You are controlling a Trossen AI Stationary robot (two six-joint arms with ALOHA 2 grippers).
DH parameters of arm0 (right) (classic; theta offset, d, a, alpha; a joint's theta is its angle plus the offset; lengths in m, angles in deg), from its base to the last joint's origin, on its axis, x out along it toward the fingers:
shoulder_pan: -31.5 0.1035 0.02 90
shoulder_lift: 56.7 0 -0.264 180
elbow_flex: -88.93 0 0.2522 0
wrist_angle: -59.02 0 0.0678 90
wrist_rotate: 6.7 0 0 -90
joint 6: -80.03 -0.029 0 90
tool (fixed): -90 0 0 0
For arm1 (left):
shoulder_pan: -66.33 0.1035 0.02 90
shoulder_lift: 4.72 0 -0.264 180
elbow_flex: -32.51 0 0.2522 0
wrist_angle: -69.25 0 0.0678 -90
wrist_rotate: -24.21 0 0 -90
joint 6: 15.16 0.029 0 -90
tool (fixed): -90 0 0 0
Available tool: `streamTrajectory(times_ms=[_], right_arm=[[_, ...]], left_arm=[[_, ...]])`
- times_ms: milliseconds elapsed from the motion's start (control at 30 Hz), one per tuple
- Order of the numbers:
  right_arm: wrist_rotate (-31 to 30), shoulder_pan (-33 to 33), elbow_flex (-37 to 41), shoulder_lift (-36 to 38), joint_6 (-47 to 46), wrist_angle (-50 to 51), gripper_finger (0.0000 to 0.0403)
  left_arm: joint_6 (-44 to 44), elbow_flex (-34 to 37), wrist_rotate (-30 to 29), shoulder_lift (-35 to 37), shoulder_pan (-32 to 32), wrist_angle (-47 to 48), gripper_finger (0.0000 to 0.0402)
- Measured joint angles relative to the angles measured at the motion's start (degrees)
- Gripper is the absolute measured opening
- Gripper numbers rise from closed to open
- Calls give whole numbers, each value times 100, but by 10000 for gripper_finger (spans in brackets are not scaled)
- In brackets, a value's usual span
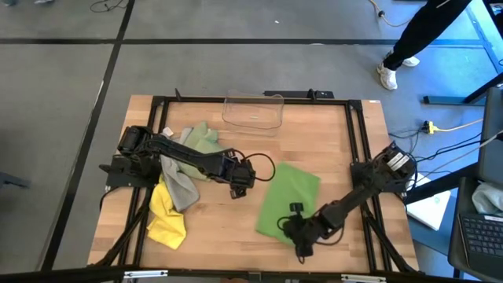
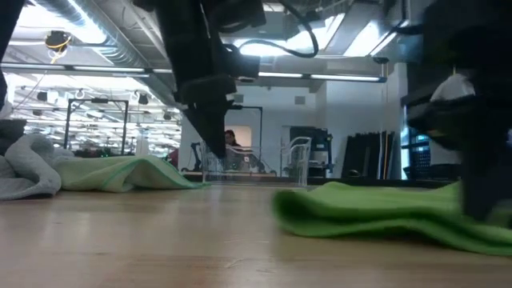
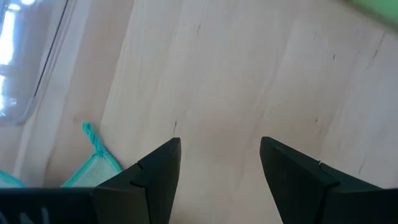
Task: Fold microfiber towels
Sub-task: Fold the green microfiber cloth
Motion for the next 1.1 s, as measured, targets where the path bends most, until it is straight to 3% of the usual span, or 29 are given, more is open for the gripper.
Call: streamTrajectory(times_ms=[233, 400, 467, 533, 633, 733, 933, 1100], right_arm=[[404, 707, 11, 188, -203, 568, 123], [-191, 948, 55, 485, -211, 1044, 123], [-554, 967, 103, 728, -230, 1274, 123], [-862, 963, 61, 1067, -402, 1275, 123], [-946, 970, 56, 1380, -685, 1478, 123], [-981, 1015, 58, 1550, -812, 1456, 123], [-1073, 1007, 47, 1492, -1208, 1981, 123], [-1586, 1000, 46, 1495, -2309, 3427, 123]], left_arm=[[262, 0, 326, 0, 0, -796, 215], [663, 0, 378, 0, 4, -1534, 215], [979, 0, 476, -3, 1, -2257, 215], [1302, -4, 950, -103, 0, -3318, 215], [1842, -7, 1800, -408, -37, -4797, 215], [2161, -13, 1989, -789, -27, -5678, 215], [2241, -172, 2158, -1718, 344, -5766, 215], [1927, -456, 2525, -2260, 417, -6063, 215]])
